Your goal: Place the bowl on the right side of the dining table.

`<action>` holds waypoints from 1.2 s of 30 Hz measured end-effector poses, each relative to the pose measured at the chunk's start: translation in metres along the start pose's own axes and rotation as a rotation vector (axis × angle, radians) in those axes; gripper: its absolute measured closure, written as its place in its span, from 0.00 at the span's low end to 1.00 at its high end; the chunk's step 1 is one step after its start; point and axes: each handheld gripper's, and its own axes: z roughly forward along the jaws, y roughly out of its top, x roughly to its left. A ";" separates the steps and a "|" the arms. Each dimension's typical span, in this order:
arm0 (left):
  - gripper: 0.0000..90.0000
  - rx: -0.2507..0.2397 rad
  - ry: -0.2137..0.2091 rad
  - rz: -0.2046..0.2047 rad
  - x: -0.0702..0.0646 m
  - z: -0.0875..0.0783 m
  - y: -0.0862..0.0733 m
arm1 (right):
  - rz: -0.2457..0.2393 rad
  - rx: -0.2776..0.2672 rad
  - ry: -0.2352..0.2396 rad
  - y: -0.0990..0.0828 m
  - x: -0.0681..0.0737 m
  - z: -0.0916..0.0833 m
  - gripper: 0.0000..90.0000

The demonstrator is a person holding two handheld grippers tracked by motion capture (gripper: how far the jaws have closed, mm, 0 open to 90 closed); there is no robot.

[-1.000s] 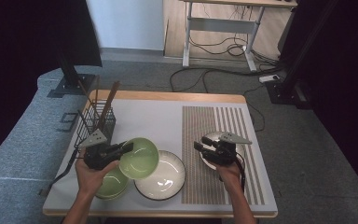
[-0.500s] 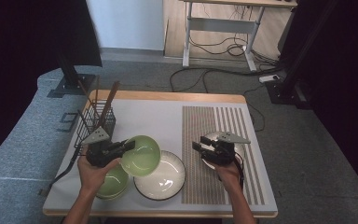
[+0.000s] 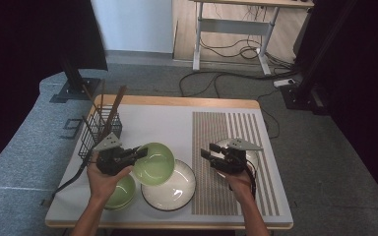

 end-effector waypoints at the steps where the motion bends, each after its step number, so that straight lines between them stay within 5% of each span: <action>1: 0.91 0.002 0.002 -0.002 0.000 0.001 0.000 | -0.001 0.003 0.001 0.000 0.001 0.000 0.57; 36: 0.91 0.054 0.012 -0.003 -0.003 0.027 0.000 | -0.022 -0.005 0.078 0.011 0.026 0.005 0.53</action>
